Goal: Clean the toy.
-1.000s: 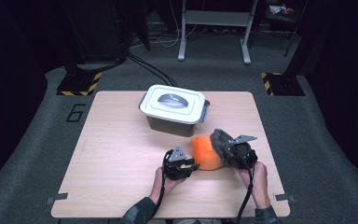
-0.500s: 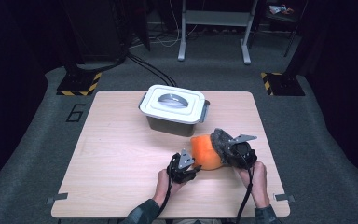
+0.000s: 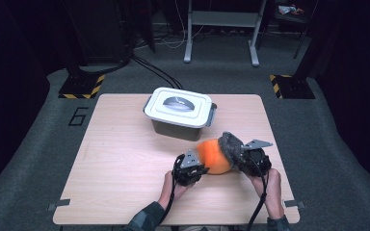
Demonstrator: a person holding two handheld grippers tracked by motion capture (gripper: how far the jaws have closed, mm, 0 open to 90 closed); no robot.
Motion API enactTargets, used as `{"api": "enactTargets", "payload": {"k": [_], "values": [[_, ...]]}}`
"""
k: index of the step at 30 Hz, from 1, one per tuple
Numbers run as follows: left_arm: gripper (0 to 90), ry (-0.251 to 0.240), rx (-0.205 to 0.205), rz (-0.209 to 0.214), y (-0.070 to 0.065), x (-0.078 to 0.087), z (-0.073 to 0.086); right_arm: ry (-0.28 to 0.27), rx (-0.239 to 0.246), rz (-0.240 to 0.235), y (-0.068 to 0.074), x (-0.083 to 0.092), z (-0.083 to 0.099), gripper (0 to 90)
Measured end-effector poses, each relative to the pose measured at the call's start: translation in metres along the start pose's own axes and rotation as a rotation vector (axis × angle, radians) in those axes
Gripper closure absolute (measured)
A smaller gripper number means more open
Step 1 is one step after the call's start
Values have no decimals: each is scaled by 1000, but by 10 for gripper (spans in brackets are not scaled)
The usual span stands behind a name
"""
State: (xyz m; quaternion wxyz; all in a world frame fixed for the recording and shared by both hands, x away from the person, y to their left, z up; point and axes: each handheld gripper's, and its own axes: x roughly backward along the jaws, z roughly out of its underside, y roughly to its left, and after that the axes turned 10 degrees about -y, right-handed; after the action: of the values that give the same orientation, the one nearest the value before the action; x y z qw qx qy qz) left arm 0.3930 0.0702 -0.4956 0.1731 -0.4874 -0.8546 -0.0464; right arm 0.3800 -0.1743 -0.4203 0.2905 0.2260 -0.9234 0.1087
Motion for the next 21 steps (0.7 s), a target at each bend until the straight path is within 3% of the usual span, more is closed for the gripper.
{"api": "enactTargets", "payload": {"k": [5,11,15,21], "values": [[816,-17,-1,48,-4,5,-8,0,71,-22,19,9,-11,703],[812,-1,14,41,0,2,-3,70,148,16,37,-12,-12,704],[806,-1,28,32,3,3,0,76,165,6,36,-18,-13,704],[804,-3,36,32,5,2,2,72,141,1,30,-19,-11,703]]}}
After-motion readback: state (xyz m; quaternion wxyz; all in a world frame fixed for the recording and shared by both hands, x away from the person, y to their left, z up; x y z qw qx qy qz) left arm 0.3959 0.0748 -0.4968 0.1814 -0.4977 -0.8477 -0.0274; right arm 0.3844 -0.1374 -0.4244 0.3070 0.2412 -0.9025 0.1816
